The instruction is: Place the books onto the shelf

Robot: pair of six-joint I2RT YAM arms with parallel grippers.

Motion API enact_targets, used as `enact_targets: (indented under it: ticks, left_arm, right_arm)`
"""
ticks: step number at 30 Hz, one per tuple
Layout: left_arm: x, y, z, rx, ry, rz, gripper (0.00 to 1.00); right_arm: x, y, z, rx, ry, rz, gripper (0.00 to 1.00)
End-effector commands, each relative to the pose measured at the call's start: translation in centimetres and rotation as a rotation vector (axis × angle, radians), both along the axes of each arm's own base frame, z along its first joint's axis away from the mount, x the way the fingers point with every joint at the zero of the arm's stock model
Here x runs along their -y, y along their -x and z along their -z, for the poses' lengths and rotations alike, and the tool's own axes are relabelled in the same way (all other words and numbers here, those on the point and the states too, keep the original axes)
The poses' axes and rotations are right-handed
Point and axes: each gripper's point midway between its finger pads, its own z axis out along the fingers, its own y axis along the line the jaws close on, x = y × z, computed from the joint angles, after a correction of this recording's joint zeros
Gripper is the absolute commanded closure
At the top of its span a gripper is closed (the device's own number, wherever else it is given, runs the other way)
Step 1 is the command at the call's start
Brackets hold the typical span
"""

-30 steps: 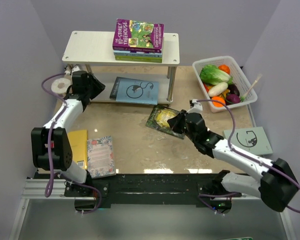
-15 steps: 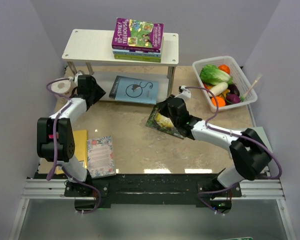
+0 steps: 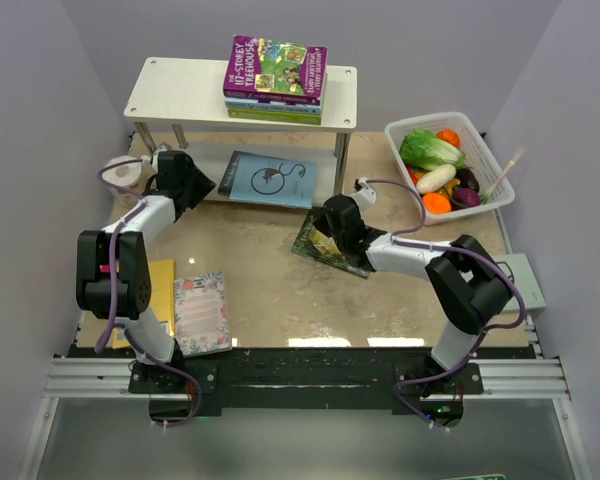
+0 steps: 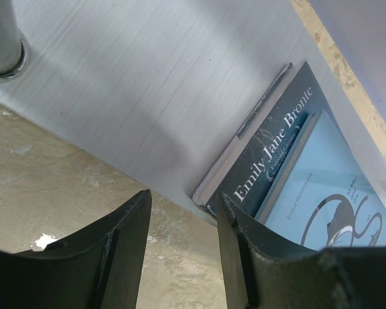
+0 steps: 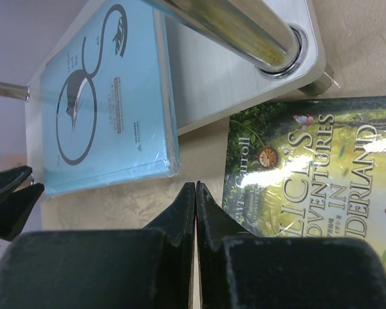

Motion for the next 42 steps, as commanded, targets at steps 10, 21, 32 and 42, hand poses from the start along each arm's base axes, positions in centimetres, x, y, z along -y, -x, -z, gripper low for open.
enact_targets:
  ticks: [10, 21, 32, 42]
  left_arm:
    - [0.9, -1.5, -2.3, 0.102, 0.043, 0.027, 0.51]
    - [2.0, -0.9, -0.9, 0.081, 0.073, 0.06, 0.52]
    - [3.4, -0.4, 0.2, 0.062, 0.086, 0.096, 0.53]
    - [3.4, -0.8, -0.6, 0.082, 0.093, 0.094, 0.53]
  right_arm:
    - [-0.9, -3.6, -3.1, 0.123, -0.1, 0.105, 1.0]
    - [1.0, -3.8, -3.2, 0.141, -0.08, 0.187, 1.0]
    - [-2.0, -4.6, -2.6, 0.132, -0.1, 0.07, 1.0]
    - [-3.8, -4.3, -2.0, 0.109, -0.123, 0.001, 1.0]
